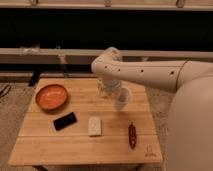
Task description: Pick up the ceramic cup
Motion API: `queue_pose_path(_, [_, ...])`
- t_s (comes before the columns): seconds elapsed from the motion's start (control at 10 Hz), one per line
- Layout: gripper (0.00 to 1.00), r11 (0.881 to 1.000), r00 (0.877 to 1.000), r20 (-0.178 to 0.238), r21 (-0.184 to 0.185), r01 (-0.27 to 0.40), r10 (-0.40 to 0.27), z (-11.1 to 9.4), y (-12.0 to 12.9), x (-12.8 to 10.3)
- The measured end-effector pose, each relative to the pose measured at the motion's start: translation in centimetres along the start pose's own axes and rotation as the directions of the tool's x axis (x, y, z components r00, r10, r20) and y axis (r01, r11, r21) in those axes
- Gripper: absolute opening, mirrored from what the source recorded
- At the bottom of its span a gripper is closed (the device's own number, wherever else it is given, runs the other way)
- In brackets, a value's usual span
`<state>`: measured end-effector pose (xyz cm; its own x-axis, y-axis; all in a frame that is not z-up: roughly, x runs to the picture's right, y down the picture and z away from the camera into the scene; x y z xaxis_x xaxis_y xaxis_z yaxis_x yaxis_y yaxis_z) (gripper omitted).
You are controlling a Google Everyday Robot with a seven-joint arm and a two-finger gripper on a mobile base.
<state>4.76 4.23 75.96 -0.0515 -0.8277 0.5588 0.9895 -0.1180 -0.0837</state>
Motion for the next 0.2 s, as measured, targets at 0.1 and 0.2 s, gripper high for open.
queue_pose_path(0.1, [0.0, 1.0, 1.0, 0.0, 0.001, 0.002, -0.002, -0.01, -0.14, 0.01])
queue_pose_path(0.2, [0.0, 1.0, 1.0, 0.0, 0.002, 0.003, -0.003, -0.04, -0.27, 0.02])
